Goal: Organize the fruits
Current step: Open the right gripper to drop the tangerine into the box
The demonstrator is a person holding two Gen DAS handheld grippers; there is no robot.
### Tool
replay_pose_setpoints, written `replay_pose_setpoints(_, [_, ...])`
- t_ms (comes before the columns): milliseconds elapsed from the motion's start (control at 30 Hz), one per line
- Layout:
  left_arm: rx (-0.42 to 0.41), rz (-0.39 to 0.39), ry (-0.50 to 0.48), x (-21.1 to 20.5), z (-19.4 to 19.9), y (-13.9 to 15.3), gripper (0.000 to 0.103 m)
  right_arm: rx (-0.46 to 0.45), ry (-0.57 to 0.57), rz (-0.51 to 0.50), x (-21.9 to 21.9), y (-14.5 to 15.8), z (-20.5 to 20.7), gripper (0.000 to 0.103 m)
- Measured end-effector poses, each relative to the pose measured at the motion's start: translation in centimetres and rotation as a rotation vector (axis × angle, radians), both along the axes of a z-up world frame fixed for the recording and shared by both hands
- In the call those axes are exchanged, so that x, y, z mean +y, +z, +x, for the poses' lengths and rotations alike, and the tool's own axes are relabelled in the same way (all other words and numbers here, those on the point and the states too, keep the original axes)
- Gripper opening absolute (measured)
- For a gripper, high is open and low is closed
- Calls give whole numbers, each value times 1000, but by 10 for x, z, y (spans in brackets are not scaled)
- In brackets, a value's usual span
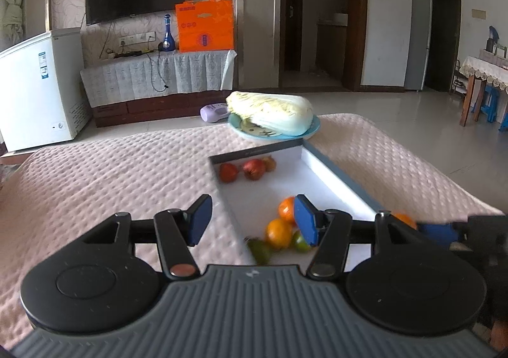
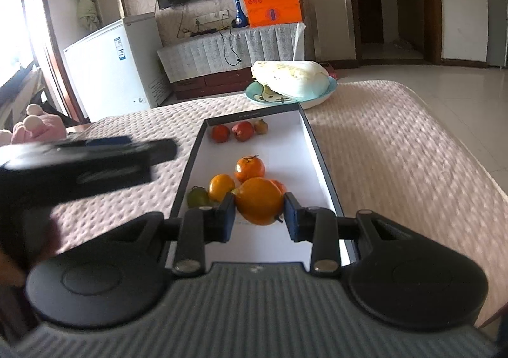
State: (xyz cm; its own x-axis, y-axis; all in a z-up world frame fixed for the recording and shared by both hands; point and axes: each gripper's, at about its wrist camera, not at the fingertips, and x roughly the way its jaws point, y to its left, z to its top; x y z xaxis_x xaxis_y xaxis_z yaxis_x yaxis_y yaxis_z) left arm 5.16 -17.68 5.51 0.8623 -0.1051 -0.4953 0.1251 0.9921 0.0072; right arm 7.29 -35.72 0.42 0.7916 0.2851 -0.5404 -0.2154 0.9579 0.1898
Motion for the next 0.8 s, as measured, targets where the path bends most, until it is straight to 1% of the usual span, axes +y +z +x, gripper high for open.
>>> replay_pose_setpoints(200, [27,-6,20,35,-37,-9,63,15,19,-20,10,-4,3,36])
replay_pose_setpoints(333, [46,-22,40,49,-51,-17,63,14,48,-44,23,-5,4,36])
replay_pose_setpoints(400, [54,-29,49,52,-54,-21,63,19,50,-49,27,-7,5,36])
replay_pose_setpoints(500, [46,-19,60,53,-57,-26,63,27,32,-51,31,-8,9,36])
replay_pose_setpoints(633, [47,-62,97,61,-55,-26,63,51,-6,-50,32,-13,16,36])
replay_pose_setpoints(800, [68,-70,130,64,-48,-30,64,58,-49,-87,43,-19,23,37])
